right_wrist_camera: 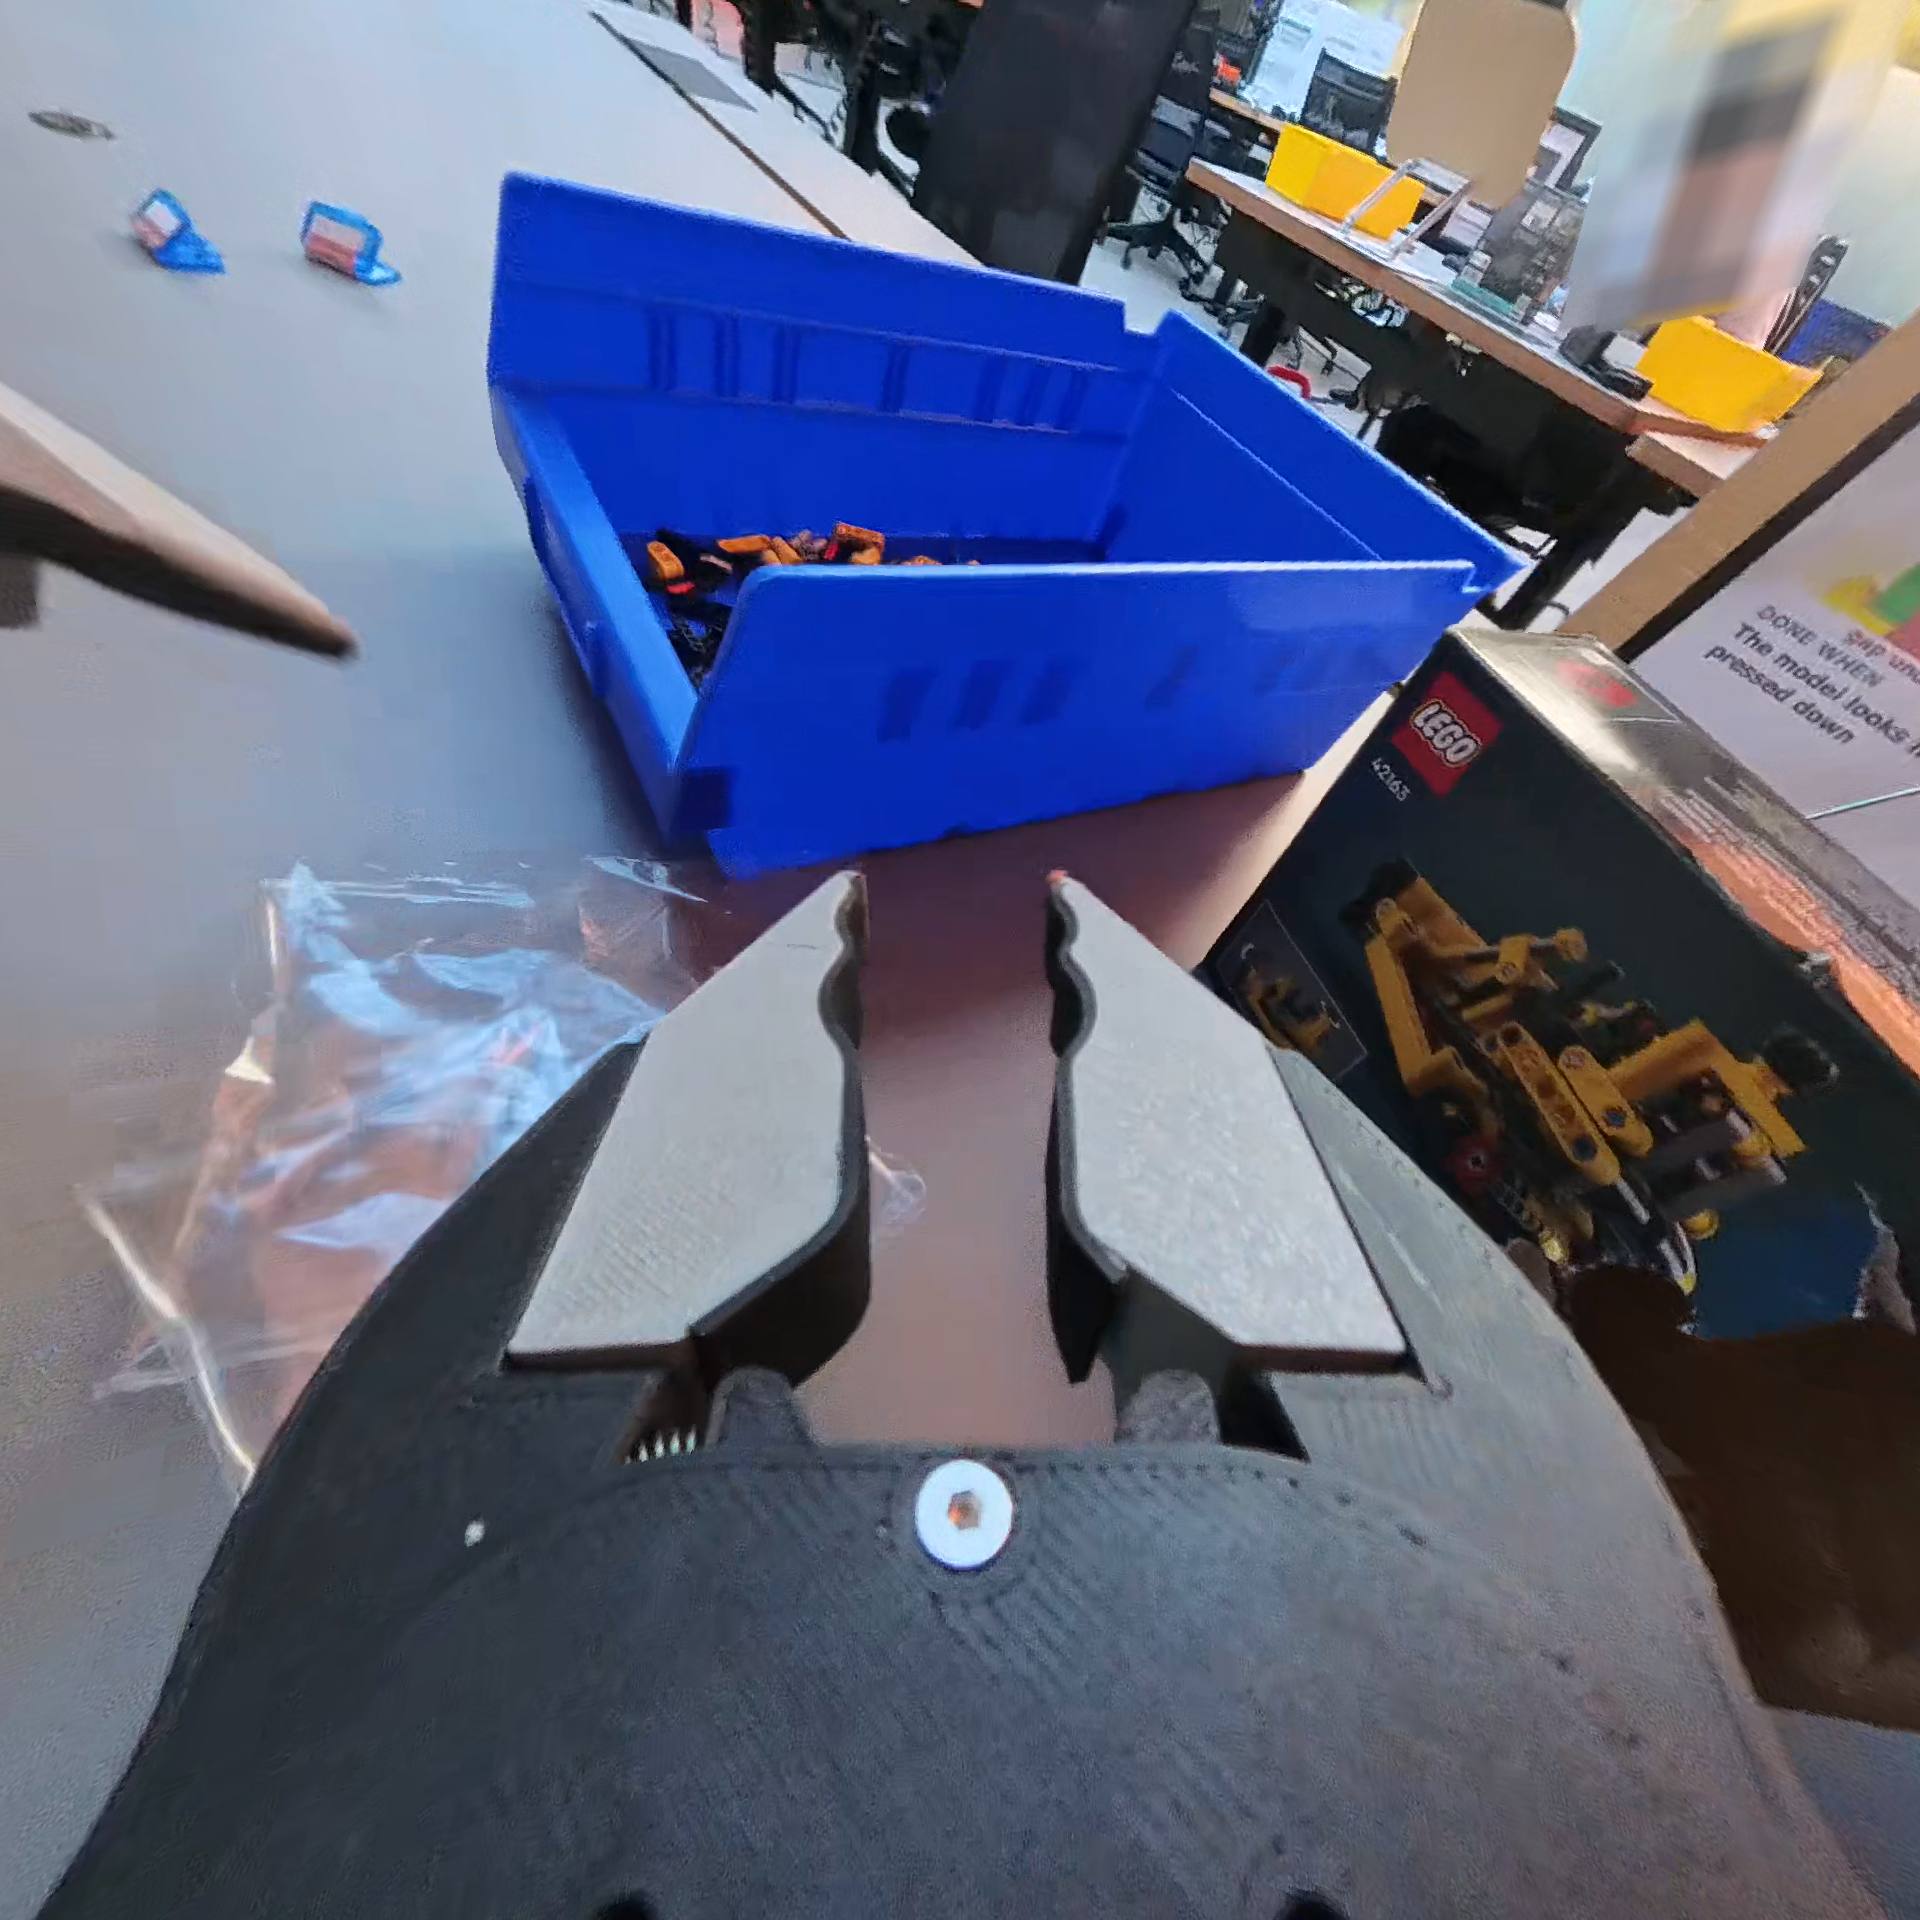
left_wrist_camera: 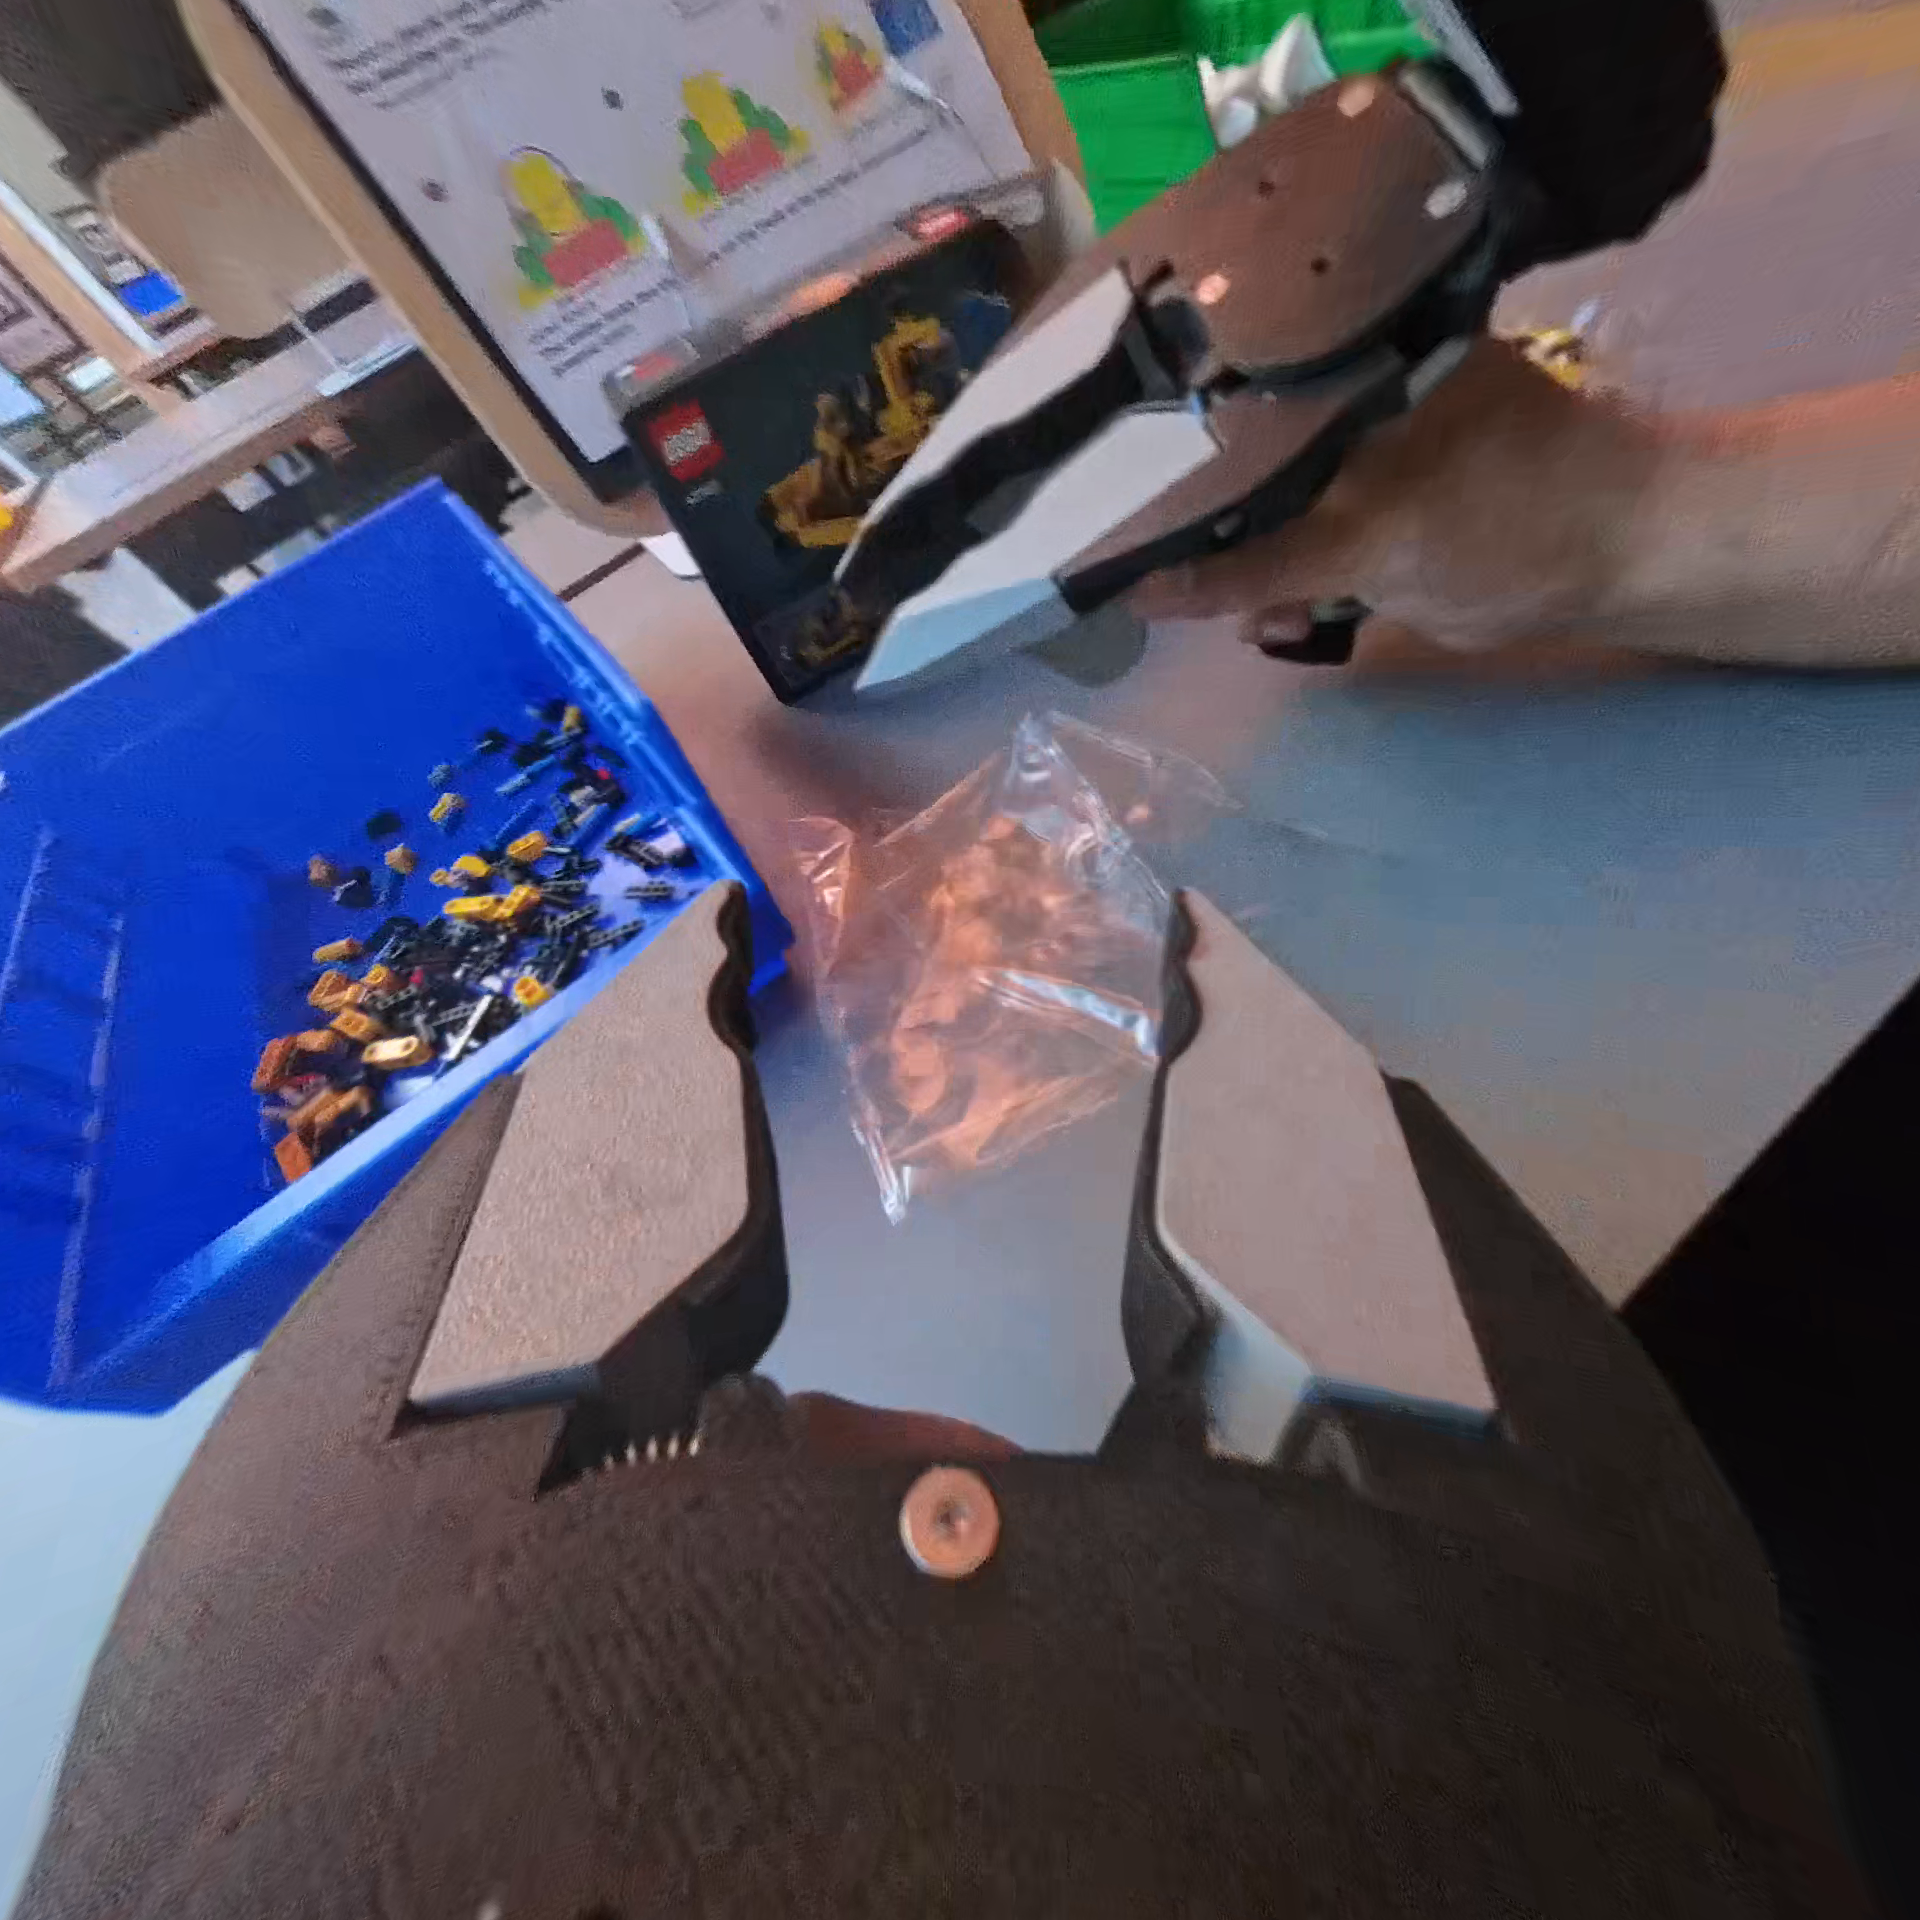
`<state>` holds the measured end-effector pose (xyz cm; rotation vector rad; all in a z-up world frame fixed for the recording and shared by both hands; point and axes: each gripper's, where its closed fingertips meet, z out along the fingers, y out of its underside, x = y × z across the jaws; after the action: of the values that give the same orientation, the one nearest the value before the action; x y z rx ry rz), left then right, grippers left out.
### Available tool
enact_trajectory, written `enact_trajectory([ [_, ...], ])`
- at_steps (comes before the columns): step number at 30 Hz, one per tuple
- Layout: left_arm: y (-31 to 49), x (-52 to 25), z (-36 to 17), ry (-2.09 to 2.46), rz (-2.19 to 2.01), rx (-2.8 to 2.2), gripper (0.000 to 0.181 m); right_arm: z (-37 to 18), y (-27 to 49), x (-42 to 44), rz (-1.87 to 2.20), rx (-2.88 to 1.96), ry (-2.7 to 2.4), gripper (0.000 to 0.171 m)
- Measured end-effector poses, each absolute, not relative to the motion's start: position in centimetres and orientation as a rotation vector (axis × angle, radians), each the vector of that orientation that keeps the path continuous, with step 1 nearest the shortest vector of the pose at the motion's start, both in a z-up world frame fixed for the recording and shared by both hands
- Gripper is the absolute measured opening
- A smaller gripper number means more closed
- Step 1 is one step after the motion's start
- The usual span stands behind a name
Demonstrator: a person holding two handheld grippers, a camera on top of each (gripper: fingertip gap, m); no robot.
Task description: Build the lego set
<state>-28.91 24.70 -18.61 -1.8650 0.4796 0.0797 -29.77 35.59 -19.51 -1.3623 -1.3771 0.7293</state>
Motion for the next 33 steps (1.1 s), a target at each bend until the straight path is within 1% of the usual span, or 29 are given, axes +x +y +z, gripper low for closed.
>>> enact_trajectory([
  [1,24.6,-29.6,-18.2,0.423,0.072,-1.892,0.081,-19.2,35.6,-29.7,0.766,-1.358,-1.36,0.037],
  [2,24.3,-30.5,-18.2,0.367,0.07,-1.941,0.092,-18.8,35.5,-29.6,0.801,-1.353,-1.34,0.046],
  [3,24.0,-31.5,-18.0,0.299,0.073,-1.973,0.096,-18.4,35.5,-29.5,0.828,-1.348,-1.324,0.051],
  [4,23.7,-32.2,-17.5,0.241,0.06,-1.974,0.089,-18.0,35.5,-29.3,0.847,-1.339,-1.31,0.055],
  [5,23.4,-32.4,-16.9,0.205,0.025,-1.956,0.088,-17.6,35.4,-29.1,0.859,-1.324,-1.299,0.058],
  [9,22.4,-33.9,-14.4,0.051,-0.012,-1.904,0.097,-16.8,35.5,-28.2,0.832,-1.282,-1.261,0.06],
  [13,21.2,-33.7,-13.1,0.075,-0.01,-1.89,0.097,-16.0,35.0,-27.0,0.855,-1.292,-1.204,0.065],
  [14,20.9,-33.7,-13.1,0.087,0.008,-1.897,0.097,-15.4,34.1,-26.5,0.934,-1.308,-1.182,0.067],
  [16,20.4,-33.4,-13.1,0.121,0.002,-1.919,0.091,-13.2,31.1,-25.2,1.093,-1.309,-1.194,0.076],
  [17,20.4,-33.0,-12.8,0.132,-0.017,-1.905,0.088,-11.7,30.0,-24.2,1.124,-1.303,-1.203,0.076],
  [18,20.4,-32.6,-12.4,0.137,-0.041,-1.884,0.084,-10.3,29.2,-23.1,1.14,-1.302,-1.208,0.081],
  [19,20.5,-32.0,-12.0,0.139,-0.069,-1.868,0.09,-9.1,28.4,-21.8,1.155,-1.302,-1.214,0.087],
  [21,20.7,-30.7,-11.4,0.145,-0.103,-1.859,0.11,-7.5,27.4,-19.1,1.187,-1.309,-1.221,0.093],
  [22,20.7,-30.0,-11.2,0.168,-0.1,-1.851,0.114,-7.3,27.2,-17.8,1.205,-1.323,-1.229,0.097],
  [23,20.8,-29.2,-10.9,0.195,-0.085,-1.838,0.117,-7.6,27.3,-16.5,1.212,-1.354,-1.233,0.102],
  [25,20.8,-27.5,-10.2,0.249,-0.061,-1.805,0.128,-8.8,28.7,-13.9,1.185,-1.446,-1.206,0.119],
  [27,21.0,-25.6,-9.4,0.279,-0.061,-1.772,0.136,-9.8,30.3,-11.9,1.18,-1.526,-1.178,0.126],
  [29,20.9,-23.0,-8.7,0.318,-0.104,-1.747,0.136,-10.2,31.5,-10.2,1.16,-1.595,-1.174,0.138],
  [31,20.6,-20.3,-7.3,0.334,-0.135,-1.72,0.13,-9.7,32.7,-8.7,1.093,-1.605,-1.158,0.139],
  [33,19.4,-17.1,-4.0,0.336,-0.199,-1.617,0.115,-9.6,33.2,-7.2,1.007,-1.626,-1.184,0.138],
])
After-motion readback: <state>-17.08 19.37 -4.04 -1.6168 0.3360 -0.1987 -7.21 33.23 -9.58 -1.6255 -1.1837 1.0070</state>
